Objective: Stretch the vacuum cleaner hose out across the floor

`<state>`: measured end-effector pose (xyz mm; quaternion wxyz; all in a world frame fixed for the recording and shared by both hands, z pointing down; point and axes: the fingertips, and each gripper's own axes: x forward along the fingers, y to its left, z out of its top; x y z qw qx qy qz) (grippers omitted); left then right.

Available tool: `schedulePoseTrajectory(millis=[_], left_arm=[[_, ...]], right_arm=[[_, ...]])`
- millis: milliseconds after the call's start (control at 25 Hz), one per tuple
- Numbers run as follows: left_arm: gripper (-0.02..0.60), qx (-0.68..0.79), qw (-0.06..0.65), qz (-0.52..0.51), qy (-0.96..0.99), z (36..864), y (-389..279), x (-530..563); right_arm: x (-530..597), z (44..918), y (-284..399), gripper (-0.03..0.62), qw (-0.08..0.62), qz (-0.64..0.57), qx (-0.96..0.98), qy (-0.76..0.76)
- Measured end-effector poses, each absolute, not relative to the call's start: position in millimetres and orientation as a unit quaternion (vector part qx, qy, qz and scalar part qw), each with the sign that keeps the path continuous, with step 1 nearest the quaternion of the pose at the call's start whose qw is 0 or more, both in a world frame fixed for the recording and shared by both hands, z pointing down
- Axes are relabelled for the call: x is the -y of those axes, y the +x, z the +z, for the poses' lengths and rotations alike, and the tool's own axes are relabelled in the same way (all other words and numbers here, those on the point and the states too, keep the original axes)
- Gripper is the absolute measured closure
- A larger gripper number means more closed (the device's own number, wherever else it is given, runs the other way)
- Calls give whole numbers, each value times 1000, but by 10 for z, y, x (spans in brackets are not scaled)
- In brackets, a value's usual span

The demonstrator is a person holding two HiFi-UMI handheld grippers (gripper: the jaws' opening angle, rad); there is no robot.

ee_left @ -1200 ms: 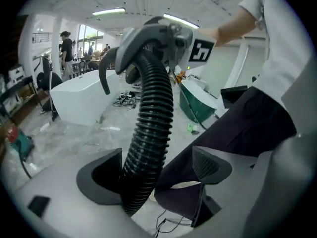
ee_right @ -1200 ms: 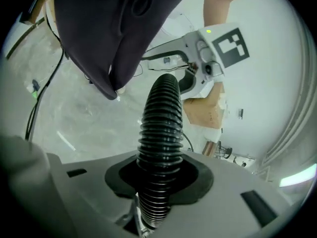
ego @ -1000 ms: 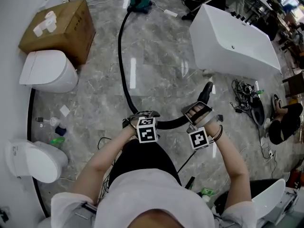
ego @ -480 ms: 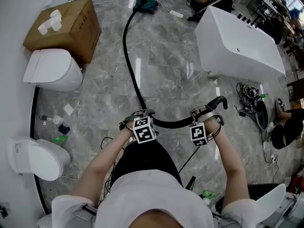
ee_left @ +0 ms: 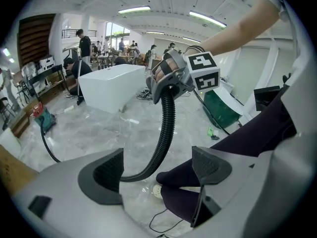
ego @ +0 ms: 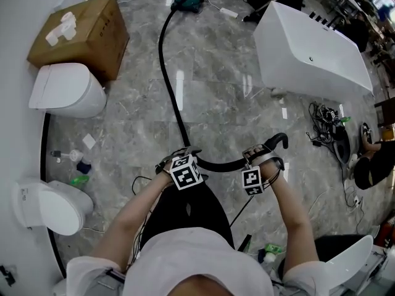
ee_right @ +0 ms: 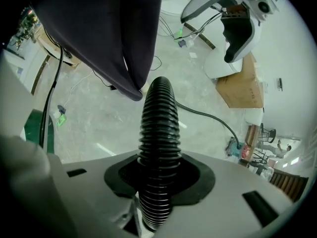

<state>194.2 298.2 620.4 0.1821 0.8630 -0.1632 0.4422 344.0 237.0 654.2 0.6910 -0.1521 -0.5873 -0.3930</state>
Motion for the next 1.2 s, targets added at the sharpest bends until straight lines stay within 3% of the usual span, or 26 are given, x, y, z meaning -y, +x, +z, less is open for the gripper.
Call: schedulePoseTrajectory(millis=[400, 640, 680, 720, 760, 1000, 1120, 1200], left_arm=[[144, 168, 180, 410, 878, 6101, 2057, -2960], [144, 123, 100, 451, 878, 6051, 2512, -2875], [164, 122, 78, 468, 872, 6055, 2524, -2850], [389, 124, 63, 476, 869, 6045, 2530, -2832], [422, 126, 61, 472, 870, 6029, 2543, -2824], [436, 122, 90, 445, 882, 5967, 2648, -2828], [436, 129, 116, 436, 883, 5967, 2651, -2808], [436, 136, 123, 426, 886, 5940, 2673, -2779]], right_arm=[[-2450, 6345, 3149, 459, 666, -379, 628, -136], [-2512, 5882, 2641, 459, 623, -389, 671, -107], [-2513, 5823, 2590, 459, 618, -393, 673, -103], [-2509, 5773, 2561, 459, 615, -399, 673, -99], [-2502, 5736, 2558, 459, 614, -405, 671, -95], [-2431, 5635, 2653, 451, 600, -420, 679, -44], [-2326, 5540, 2765, 344, 594, -376, 711, 11], [-2254, 5380, 2864, 316, 573, -335, 744, 69]])
